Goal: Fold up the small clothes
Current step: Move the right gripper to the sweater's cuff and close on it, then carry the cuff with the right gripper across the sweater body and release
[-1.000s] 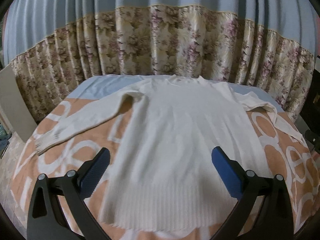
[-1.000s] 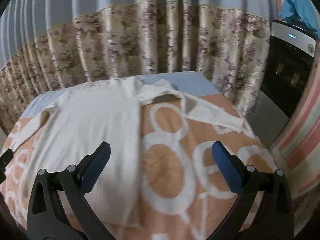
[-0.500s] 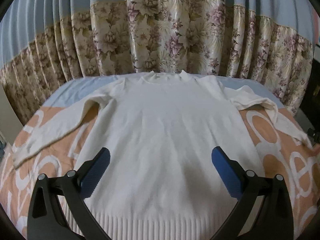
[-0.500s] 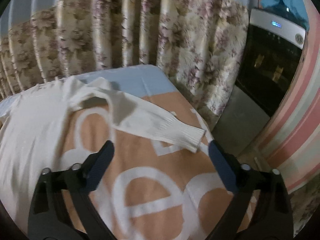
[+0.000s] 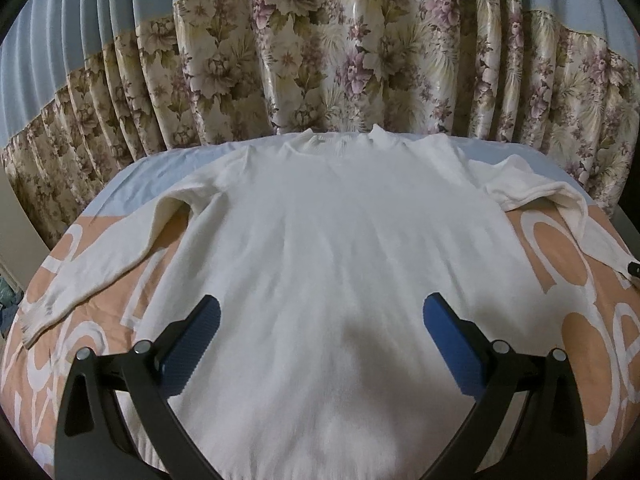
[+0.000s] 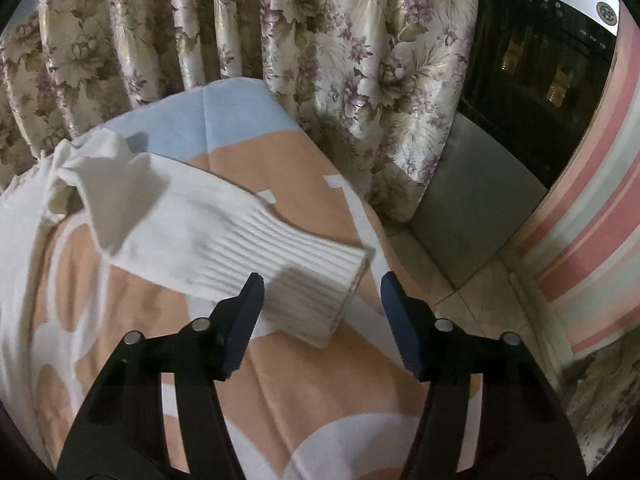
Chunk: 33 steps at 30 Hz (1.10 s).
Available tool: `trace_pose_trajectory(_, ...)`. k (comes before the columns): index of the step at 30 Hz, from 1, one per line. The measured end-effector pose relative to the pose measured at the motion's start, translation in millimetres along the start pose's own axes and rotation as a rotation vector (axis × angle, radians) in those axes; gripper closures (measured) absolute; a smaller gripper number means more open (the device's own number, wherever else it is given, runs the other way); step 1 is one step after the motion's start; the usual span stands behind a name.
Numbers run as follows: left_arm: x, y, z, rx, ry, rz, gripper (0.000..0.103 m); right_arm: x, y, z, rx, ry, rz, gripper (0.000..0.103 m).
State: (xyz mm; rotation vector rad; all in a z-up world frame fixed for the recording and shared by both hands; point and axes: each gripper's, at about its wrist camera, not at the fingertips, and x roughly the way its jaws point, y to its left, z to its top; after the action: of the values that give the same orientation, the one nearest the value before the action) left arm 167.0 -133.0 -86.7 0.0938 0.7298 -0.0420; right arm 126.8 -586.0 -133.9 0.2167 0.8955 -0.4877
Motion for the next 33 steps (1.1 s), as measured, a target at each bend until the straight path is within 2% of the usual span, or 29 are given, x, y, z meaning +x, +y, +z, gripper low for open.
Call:
trace_pose_trajectory(8, 5.8, -1.1, -1.3, 0.001, 0.012, -0.002, 0.001, 15.5, -5.9, 3.4, 0.027, 0.016, 0.036, 0.042)
trace_pose_trajectory(11, 6.1, -3.0, -2.9, 0.004, 0.015, -0.005, 0.001, 15.8, 0.3, 6.0, -0.001, 0.008, 0.043, 0.052)
trace_pose_trajectory(13, 5.1, -4.3, -3.8, 0.010, 0.014, -0.005, 0.001, 16.6, 4.9, 7.9, -0.018, 0.007, 0.052, 0.062)
trace_pose_trajectory(17, 2.9, -5.0, -3.9, 0.011, 0.010, -0.007, 0.001, 15.9, 6.6, 9.1, -0.012, 0.004, 0.068, 0.069)
trace_pose_trajectory(19, 0.3, -5.0, -3.6, 0.013, 0.001, -0.005, 0.001, 11.6, 6.7, 8.0, -0.004, -0.002, 0.072, 0.080)
trace_pose_trajectory(22, -2.5, -4.0, -2.5, 0.011, -0.001, -0.005, 0.001, 3.1, 5.2, 7.0, 0.012, -0.019, 0.087, 0.088)
trace_pose_trajectory(24, -4.1, -4.1, -1.3, 0.014, -0.005, -0.002, 0.001, 0.1, 3.5, 7.4, 0.023, -0.024, 0.094, 0.090)
trace_pose_trajectory(26, -4.8, -3.9, -0.2, 0.017, -0.004, -0.002, 0.001, -3.5, 0.6, 10.0, 0.027, -0.044, 0.068, 0.091)
trace_pose_trajectory(30, -0.9, -1.0, 2.6, 0.005, 0.000, 0.000, 0.001, -10.3, -22.8, 24.8, 0.068, -0.083, -0.048, 0.091)
trace_pose_trajectory(33, 9.7, 5.1, 8.2, -0.017, 0.014, -0.004, 0.001, -9.3, -41.7, 37.1, 0.074, -0.083, -0.080, 0.091)
